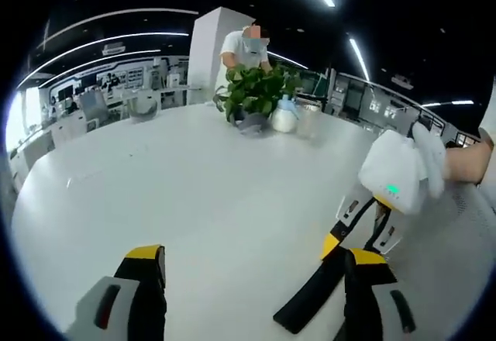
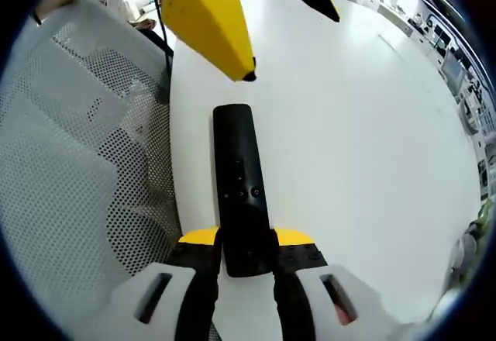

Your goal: Press the specified remote control buttons in sequence, fully releasing each button before pressing the next.

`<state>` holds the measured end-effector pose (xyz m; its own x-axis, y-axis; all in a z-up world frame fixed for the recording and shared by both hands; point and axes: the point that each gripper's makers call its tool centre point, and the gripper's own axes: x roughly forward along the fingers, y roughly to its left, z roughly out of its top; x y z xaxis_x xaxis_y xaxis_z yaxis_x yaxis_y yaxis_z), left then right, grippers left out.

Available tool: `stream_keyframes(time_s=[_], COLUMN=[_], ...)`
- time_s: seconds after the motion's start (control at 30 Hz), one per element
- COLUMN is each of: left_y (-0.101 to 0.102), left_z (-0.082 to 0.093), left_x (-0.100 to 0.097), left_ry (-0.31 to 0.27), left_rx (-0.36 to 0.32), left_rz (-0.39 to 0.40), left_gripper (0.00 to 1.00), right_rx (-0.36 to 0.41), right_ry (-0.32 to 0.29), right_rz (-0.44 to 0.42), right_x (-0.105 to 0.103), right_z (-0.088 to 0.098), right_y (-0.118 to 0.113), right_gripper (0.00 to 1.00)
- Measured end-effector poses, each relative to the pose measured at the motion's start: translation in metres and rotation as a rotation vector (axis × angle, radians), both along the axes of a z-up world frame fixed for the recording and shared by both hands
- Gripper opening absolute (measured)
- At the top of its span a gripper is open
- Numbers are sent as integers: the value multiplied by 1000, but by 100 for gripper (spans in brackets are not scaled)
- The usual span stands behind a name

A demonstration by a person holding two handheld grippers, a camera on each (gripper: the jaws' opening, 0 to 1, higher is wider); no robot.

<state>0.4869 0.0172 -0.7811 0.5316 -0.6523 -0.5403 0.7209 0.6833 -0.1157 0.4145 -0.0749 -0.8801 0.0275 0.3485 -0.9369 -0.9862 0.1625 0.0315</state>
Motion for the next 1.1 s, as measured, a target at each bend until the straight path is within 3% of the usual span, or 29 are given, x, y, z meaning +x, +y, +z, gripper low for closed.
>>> stream_keyframes(time_s=[0.17, 0.27, 0.4, 0.7, 0.83, 0.97, 1.1], left_y=[14, 31, 46, 68, 76, 80, 88], left_z=[11, 28, 41, 66, 79, 96, 99], left_x=[0, 0, -4, -25, -32, -40, -46], left_ry=[-6, -25, -48, -113, -167, -218, -299], left_rx=[-25, -83, -109, -124, -129, -177, -119], left_rz=[54, 125, 175, 256, 305, 345, 374], left_gripper=[100, 100, 100, 100, 100, 100, 100], right_rx=[8, 11, 18, 27, 30, 38, 51], right_ry=[1, 2, 5, 5, 4, 3, 3], right_rz=[-9, -13, -22, -34, -38, -45, -55], right_x=[0, 1, 1, 1, 1, 2, 2], right_z=[0, 0, 1, 1, 1, 1, 1], right_y=[0, 1, 1, 1, 1, 2, 2], right_gripper=[25, 25, 25, 25, 25, 25, 25])
